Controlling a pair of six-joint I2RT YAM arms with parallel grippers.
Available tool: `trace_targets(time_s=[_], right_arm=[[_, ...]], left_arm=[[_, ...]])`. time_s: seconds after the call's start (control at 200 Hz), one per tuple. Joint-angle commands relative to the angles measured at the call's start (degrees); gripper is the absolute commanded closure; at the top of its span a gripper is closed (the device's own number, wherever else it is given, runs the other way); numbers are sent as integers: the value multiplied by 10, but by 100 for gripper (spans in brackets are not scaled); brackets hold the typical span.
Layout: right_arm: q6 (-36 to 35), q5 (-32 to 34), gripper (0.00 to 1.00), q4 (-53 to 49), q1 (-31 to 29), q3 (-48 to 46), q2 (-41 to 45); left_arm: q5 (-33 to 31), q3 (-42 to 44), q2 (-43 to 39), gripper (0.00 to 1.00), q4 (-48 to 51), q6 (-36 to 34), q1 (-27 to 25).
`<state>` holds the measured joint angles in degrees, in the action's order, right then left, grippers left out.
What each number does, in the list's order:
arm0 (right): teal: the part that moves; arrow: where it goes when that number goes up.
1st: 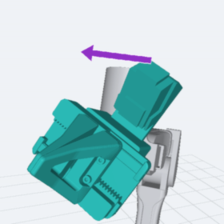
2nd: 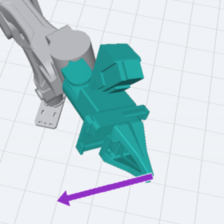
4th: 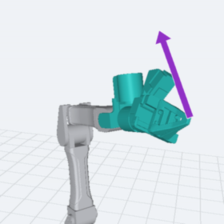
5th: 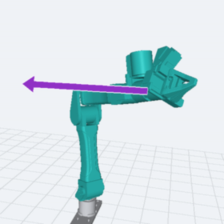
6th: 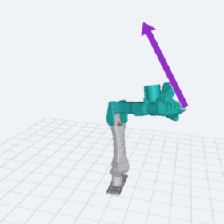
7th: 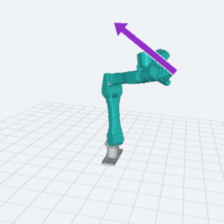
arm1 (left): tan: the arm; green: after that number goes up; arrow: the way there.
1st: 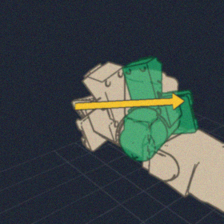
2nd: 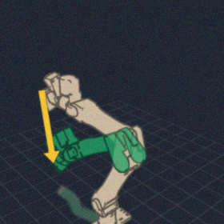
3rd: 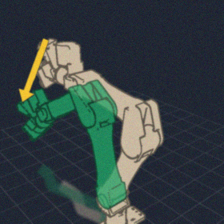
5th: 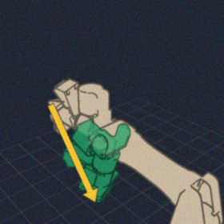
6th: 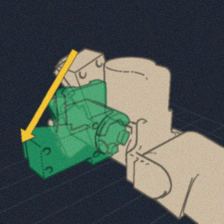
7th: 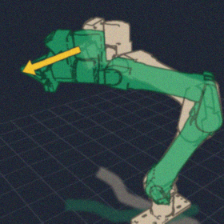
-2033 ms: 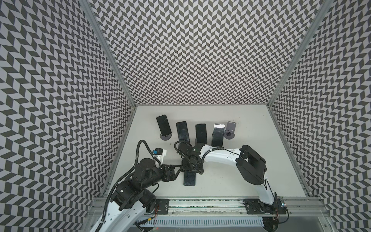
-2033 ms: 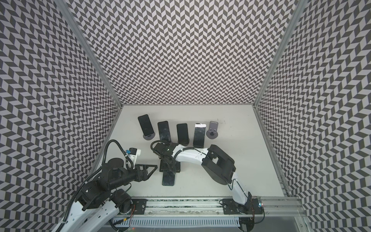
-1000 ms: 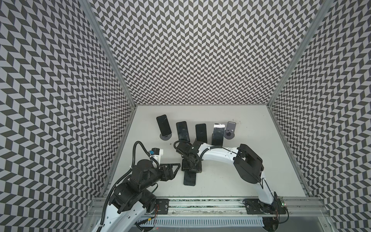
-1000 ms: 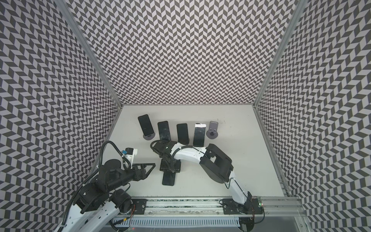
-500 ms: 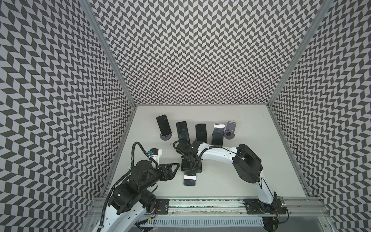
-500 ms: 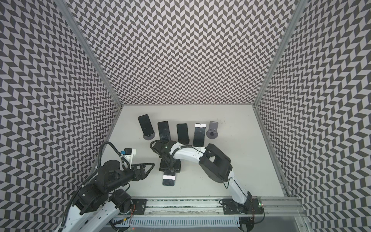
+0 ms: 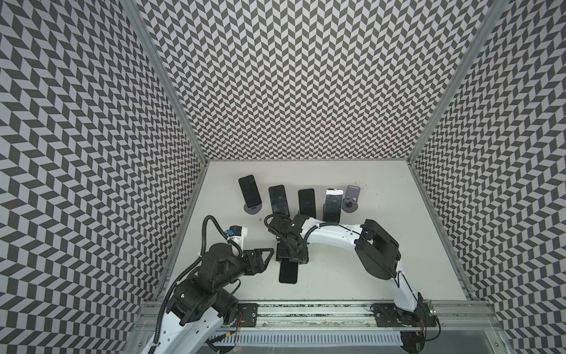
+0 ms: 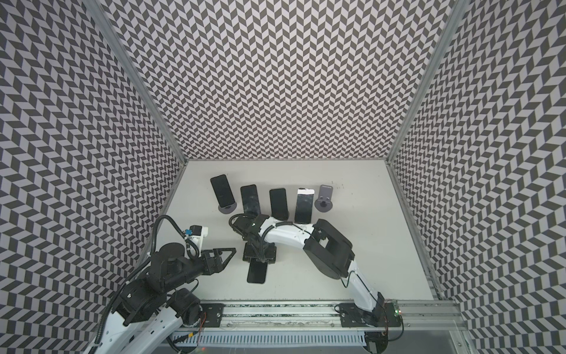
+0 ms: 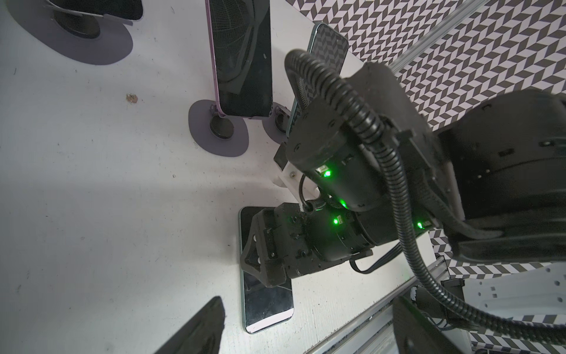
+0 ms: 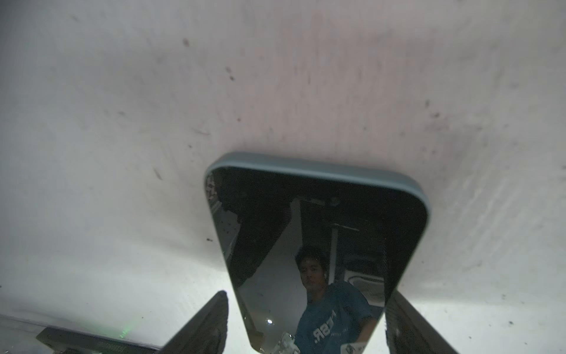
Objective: Remove the phone from the phone stand
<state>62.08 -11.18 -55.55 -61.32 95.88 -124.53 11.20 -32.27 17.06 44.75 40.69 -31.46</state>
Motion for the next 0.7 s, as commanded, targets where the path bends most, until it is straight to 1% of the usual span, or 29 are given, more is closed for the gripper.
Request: trace_targets(time_s=[0.0,0.17,0.381,0.536,0.691], right_arm=[[12,7,21,-5,-1,-17,-44],[7,8,21,-8,-1,-7,-41],[-22,14,20,-31,0,48,-54],[-56,54,20,-61,3,90,-39],[-71,87,18,-68,6,88,1]], left_arm=[[-8,-2,-8,14,4,4,3],[-7,-2,-8,14,5,4,3],[-7,-3,-8,14,4,4,3],[-5,-12,-13,16,1,-9,3],[-15,-36,-23,16,2,-25,3]])
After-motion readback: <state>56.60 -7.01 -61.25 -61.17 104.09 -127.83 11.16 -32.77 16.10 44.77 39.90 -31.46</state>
